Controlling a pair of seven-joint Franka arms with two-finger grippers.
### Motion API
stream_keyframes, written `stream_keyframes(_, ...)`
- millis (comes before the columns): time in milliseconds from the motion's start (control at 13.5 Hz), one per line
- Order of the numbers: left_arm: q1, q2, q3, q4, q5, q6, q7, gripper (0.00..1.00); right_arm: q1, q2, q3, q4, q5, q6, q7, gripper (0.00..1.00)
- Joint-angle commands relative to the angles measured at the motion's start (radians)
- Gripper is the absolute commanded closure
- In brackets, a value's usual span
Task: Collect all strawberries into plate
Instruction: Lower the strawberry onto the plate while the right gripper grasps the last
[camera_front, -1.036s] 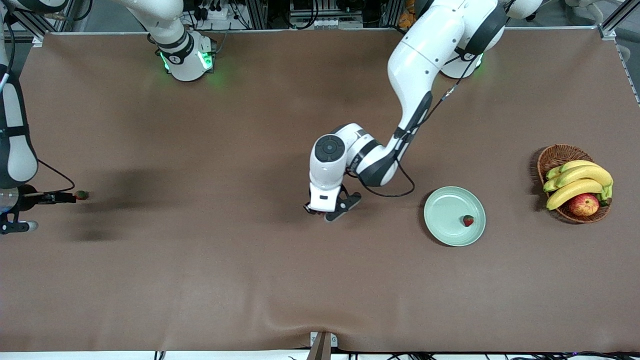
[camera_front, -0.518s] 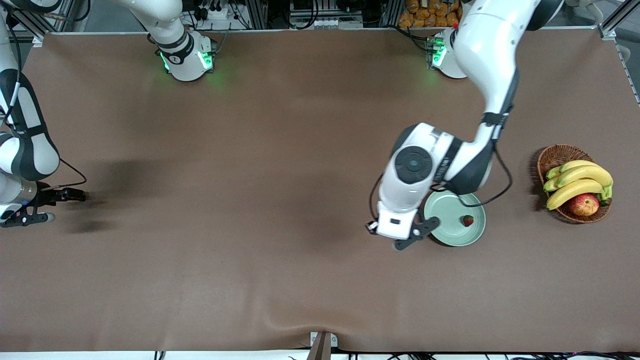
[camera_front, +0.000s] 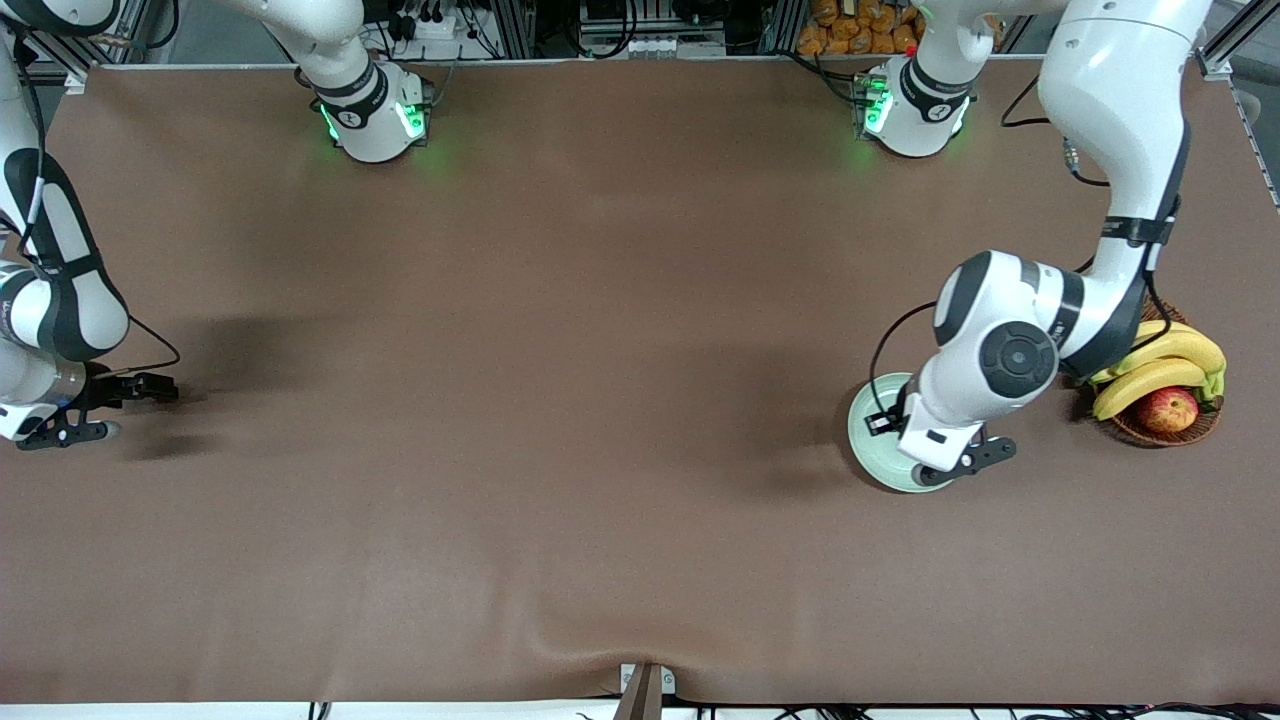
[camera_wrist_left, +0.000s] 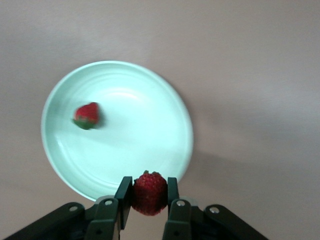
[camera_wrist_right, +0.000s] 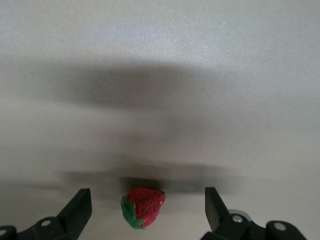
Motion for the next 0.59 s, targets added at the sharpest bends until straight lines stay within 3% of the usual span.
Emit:
stream_keyframes(0, 0.066, -0.021, -0.018, -0.140, 0.027, 0.139, 0.064, 1.00, -0.038, -0.012, 0.026, -0.069, -0.029, 0.062, -0.005, 0.00)
stream_keyframes(148, 0.125, 0.002, -0.018, -0.220, 0.029, 0.291, 0.110, 1.00, -0.046, -0.014, 0.025, -0.075, -0.029, 0.075, -0.005, 0.00)
stream_keyframes(222, 0.127, 0.008, -0.018, -0.225, 0.029, 0.297, 0.111, 0.82, -0.046, -0.012, 0.025, -0.075, -0.029, 0.075, -0.005, 0.00)
stream_keyframes(296, 0.129, 0.012, -0.018, -0.225, 0.030, 0.298, 0.111, 0.47, -0.047, -0.014, 0.026, -0.075, -0.029, 0.072, -0.005, 0.06)
stream_keyframes(370, 0.130, 0.009, -0.018, -0.222, 0.029, 0.296, 0.107, 0.04, -0.049, -0.014, 0.026, -0.075, -0.029, 0.067, -0.005, 0.49)
stream_keyframes(444, 0.130, -0.004, -0.018, -0.222, 0.029, 0.293, 0.093, 0.00, -0.050, -0.015, 0.026, -0.075, -0.029, 0.064, -0.007, 0.79)
stream_keyframes(518, 0.129, -0.025, -0.019, -0.217, 0.029, 0.282, 0.087, 0.00, -0.055, -0.017, 0.026, -0.075, -0.029, 0.053, -0.010, 0.90)
